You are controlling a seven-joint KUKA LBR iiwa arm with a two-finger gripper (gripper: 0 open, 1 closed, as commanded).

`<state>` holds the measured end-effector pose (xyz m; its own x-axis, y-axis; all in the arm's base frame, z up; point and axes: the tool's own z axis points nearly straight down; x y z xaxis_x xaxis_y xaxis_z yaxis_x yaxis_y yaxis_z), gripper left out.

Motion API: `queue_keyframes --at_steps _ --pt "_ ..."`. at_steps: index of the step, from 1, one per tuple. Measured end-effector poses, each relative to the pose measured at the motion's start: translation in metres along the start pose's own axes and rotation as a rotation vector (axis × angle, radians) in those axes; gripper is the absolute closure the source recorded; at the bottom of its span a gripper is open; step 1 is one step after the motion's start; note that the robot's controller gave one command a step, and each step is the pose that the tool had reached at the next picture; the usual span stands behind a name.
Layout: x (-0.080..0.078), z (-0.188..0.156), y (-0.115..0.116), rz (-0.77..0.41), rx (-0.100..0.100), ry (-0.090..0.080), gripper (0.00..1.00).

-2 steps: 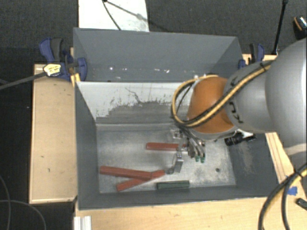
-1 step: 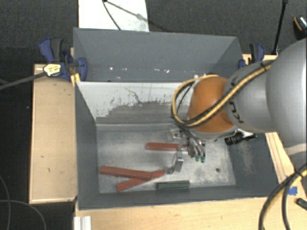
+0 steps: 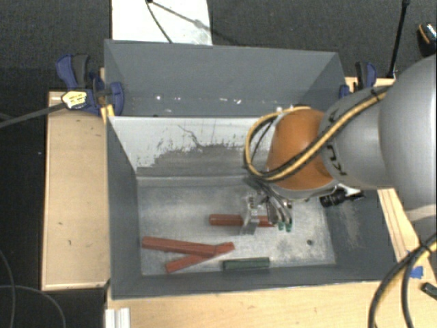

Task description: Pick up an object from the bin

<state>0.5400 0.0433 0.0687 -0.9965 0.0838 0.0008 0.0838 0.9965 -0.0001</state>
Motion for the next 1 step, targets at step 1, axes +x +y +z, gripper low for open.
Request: queue_keyframes --at_steps 1 --pt "-0.0009 -0.005 0.0 -0.003 0.0 -0.005 1.0"
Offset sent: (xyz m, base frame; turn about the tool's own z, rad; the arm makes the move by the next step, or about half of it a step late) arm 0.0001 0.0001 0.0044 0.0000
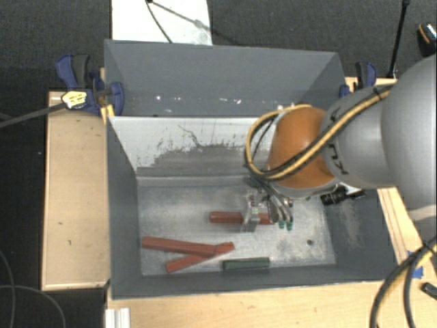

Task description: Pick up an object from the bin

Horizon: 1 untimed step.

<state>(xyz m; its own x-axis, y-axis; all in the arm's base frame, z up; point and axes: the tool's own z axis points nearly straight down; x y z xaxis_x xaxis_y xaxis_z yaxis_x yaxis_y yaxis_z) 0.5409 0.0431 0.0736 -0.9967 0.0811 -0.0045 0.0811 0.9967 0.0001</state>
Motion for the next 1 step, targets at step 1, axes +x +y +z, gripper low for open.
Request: queue_keyframes --at_steps 1 --pt "-0.0013 -0.0303 0.0002 -0.002 -0.001 -0.001 1.0"
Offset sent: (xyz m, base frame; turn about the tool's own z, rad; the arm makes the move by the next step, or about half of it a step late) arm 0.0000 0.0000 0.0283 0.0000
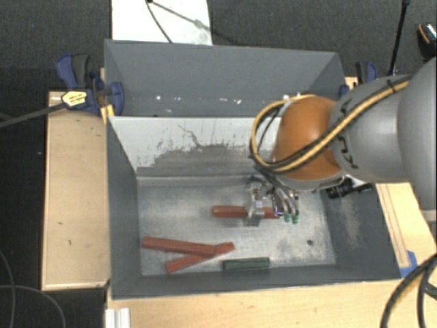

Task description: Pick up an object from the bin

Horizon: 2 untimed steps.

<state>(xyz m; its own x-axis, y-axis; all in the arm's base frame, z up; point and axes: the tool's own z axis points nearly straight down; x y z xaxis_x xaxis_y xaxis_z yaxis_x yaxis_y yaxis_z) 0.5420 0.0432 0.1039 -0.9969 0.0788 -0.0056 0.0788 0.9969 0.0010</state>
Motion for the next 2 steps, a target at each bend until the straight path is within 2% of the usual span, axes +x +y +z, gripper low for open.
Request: queue_keyframes --at_steps 1,2 --pt "-0.002 -0.05 0.0 -0.003 -0.001 -0.002 1.0" --pt "-0.004 -0.082 0.001 -0.007 -0.001 -0.001 1.0"
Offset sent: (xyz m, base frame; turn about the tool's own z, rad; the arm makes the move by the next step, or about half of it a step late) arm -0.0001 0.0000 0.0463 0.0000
